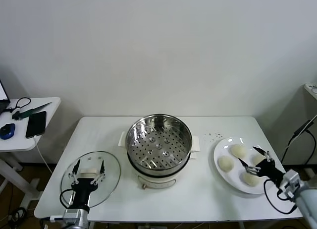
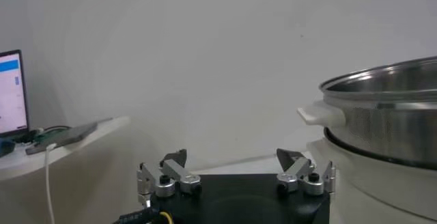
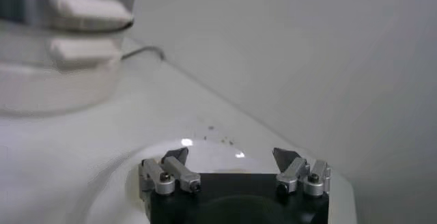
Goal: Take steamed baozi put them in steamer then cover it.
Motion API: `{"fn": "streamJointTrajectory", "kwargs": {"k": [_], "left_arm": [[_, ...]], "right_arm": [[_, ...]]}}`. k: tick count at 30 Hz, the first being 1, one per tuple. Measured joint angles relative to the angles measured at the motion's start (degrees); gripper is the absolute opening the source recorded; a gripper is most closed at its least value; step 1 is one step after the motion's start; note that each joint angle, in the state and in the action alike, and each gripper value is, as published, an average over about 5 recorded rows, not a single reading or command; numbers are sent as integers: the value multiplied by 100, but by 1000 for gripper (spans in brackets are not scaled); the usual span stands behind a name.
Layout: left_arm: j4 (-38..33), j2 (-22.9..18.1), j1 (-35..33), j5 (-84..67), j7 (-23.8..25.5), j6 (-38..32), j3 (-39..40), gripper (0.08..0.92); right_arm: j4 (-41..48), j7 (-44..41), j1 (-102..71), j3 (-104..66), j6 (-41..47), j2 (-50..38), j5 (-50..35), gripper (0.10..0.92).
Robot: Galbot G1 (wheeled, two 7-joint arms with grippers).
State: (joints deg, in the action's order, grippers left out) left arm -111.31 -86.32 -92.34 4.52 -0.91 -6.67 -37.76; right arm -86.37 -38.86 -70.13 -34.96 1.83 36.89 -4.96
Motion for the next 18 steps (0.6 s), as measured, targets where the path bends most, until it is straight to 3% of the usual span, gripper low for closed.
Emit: {"fn": "streamJointTrajectory", "kwargs": {"k": [9,18], "left_arm": [[53,55,50,-63,-10,11,-22,823],[69,59,117,-82,-39,108,-45,823]], "right_arm": [[1069,-1232,2109,1918,-215,-783,806,823],[2210,-1979,4601,4605,-486,-569,1304,823]]}}
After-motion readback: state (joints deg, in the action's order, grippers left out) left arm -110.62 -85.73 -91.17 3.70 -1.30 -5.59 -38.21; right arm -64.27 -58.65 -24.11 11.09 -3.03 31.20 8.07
